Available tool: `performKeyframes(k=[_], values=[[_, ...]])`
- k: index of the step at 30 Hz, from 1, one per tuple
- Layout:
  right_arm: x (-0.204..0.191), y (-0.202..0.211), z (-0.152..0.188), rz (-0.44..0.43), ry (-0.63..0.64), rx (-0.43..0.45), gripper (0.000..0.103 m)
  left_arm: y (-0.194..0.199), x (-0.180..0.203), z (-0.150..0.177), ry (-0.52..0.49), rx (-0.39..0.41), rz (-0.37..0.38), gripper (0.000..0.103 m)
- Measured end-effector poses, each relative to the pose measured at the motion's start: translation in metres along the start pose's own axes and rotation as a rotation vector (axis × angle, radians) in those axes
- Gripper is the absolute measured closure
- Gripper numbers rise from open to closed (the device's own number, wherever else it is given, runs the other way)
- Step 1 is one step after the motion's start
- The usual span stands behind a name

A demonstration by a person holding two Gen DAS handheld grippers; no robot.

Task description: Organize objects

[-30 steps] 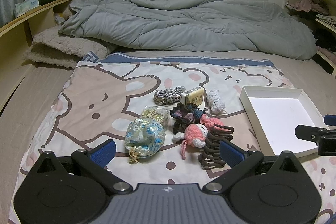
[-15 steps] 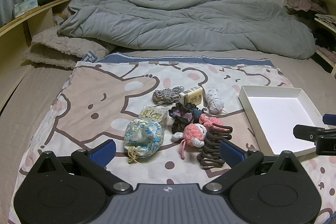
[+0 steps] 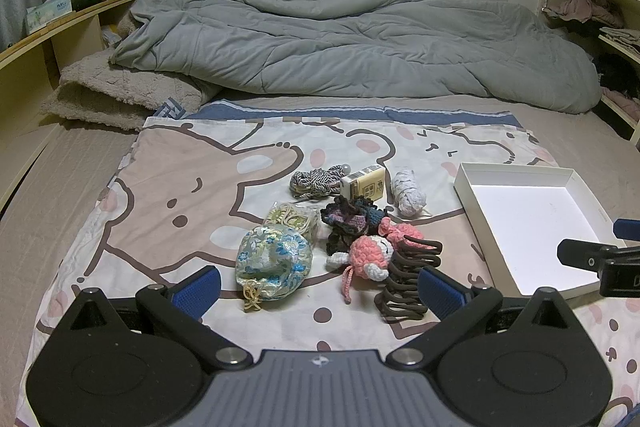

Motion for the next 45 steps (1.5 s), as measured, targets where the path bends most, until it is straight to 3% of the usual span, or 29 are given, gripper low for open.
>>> performKeyframes(k=[32, 45], values=[[0.0, -0.002, 0.002, -0.014, -0.011, 0.001, 0.0, 0.001, -0.001, -0.004, 0.004, 0.002, -0.011, 0.0], [-0.008, -0.007, -0.009, -0.069, -0.038, 0.052, 0.0, -0.014, -0.041, 0.001, 0.09, -0.025, -0.057, 0.0]])
Point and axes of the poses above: each gripper's, at about its wrist camera, not at the fingertips, and y roughly against the way its jaws point, x to its right, z to its underside, the point moved 3 cm from there along -y, roughly the way its jaws point, and after that the axes turned 14 degrees about -y, right-handed, at the moved point
